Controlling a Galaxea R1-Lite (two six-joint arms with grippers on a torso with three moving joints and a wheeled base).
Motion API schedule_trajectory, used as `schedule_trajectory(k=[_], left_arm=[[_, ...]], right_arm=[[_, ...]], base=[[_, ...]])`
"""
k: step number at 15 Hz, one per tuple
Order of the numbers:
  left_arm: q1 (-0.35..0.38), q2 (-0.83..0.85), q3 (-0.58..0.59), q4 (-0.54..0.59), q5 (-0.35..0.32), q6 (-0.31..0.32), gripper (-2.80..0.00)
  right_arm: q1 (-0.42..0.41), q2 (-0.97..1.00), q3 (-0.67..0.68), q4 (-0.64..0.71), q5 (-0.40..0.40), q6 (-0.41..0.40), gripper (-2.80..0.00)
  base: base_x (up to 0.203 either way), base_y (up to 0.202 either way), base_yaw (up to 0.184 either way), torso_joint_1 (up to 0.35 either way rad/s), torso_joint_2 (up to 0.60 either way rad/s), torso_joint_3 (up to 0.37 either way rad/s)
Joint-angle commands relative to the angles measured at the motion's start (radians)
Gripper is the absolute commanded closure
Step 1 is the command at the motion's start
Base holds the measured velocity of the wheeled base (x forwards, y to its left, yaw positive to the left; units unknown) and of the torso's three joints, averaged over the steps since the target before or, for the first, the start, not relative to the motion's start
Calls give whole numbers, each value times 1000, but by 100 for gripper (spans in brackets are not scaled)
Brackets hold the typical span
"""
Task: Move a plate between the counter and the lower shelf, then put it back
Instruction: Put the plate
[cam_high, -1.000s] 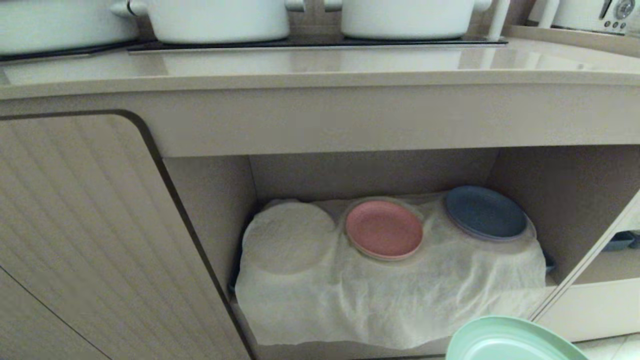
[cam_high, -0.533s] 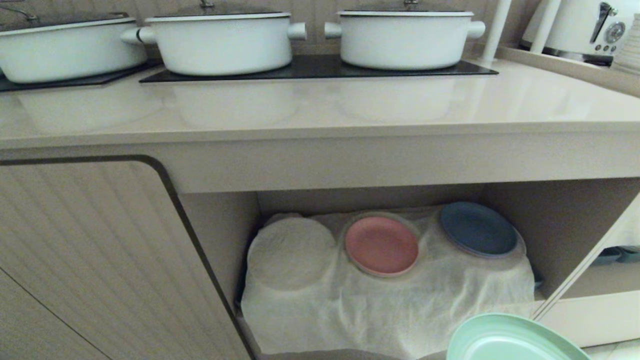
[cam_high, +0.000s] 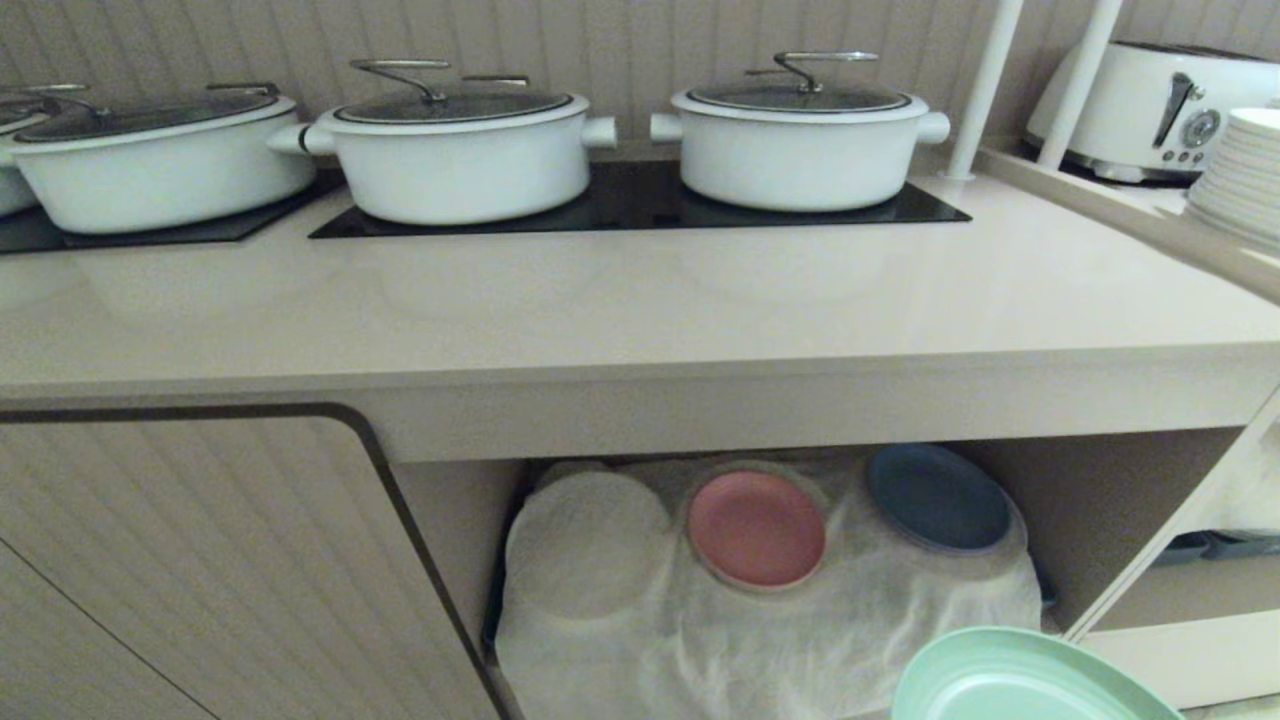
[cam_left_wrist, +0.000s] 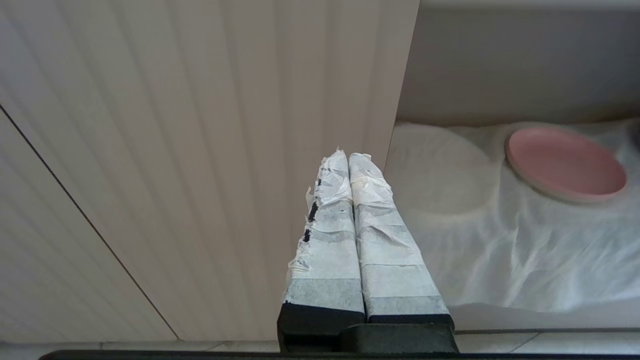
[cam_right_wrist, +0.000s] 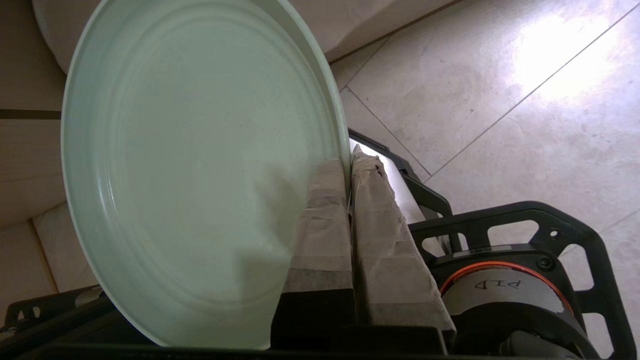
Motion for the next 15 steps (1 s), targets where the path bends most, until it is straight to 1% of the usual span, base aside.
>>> schedule_trajectory(k=[1,8,15], left_arm=[[0,0,0,0,0,-1,0],[0,0,0,0,0,-1,0],[0,0,0,0,0,-1,0]], right_arm=[[0,2,-1,3,-1,5,0],[0,4,-2,3,-3,2,0],[1,5,-3,2,-1,4,0]], base=[[0,0,0,216,-491,-275],[0,0,0,231,-506,-283],[0,0,0,262,-560,-300]])
